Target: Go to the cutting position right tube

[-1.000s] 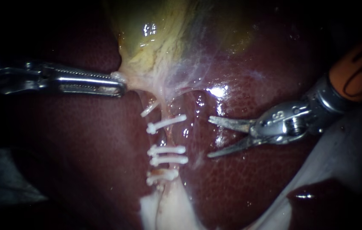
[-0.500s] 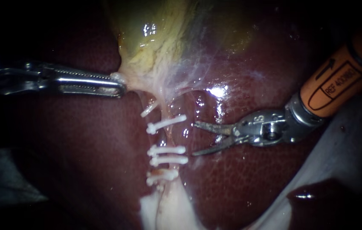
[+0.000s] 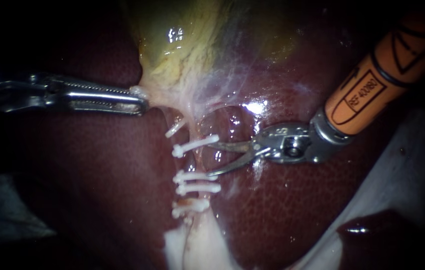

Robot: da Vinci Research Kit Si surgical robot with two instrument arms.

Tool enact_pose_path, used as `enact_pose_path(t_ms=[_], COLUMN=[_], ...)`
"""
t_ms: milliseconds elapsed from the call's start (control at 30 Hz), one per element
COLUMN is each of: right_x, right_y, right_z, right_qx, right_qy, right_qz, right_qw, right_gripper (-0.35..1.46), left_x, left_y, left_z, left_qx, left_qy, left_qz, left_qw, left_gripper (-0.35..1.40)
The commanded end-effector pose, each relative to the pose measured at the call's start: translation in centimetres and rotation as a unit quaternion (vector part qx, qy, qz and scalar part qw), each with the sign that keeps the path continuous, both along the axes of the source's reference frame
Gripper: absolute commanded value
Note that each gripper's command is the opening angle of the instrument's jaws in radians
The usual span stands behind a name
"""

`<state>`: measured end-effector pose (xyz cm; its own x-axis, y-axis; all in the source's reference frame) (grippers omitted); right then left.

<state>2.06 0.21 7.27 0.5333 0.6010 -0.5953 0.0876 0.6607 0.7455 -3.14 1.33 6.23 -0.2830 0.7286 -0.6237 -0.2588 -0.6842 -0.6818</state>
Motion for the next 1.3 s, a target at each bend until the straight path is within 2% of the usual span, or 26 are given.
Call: enact_pose_path(t_ms=[33,233,367,600,1133,1300], right_x=[0.05,0.19,0.19,0.22,0.61,0.76], right_y=[-0.01,-0.10,-0.12,-0.05,-0.12,-0.14], right_z=[0.03,0.12,0.11,0.05,-0.01,-0.05], right_qx=[0.006,0.019,0.031,0.049,0.058,0.066], right_qy=[0.003,0.018,0.047,0.075,0.088,0.090], right_qz=[-0.004,-0.022,-0.029,-0.018,-0.004,0.009], right_qw=[1.0000,0.9994,0.9980,0.9958,0.9944,0.9937], right_gripper=[1.40,1.38,1.32,1.28,1.27,1.27], left_x=[0.00,0.00,0.00,0.00,-0.01,-0.02], left_y=[0.00,0.00,0.00,0.01,0.02,0.02], left_z=[0.00,0.00,0.00,0.01,0.02,0.02], left_qx=[0.000,0.000,0.000,0.000,0.000,0.000], left_qy=[0.000,0.000,0.000,0.000,0.000,0.000], left_qz=[0.000,0.000,0.000,0.000,0.000,0.000], left_qw=[1.0000,1.0000,1.0000,1.0000,1.0000,1.0000], left_gripper=[-0.35,-0.35,-0.35,-0.35,-0.35,-0.35])
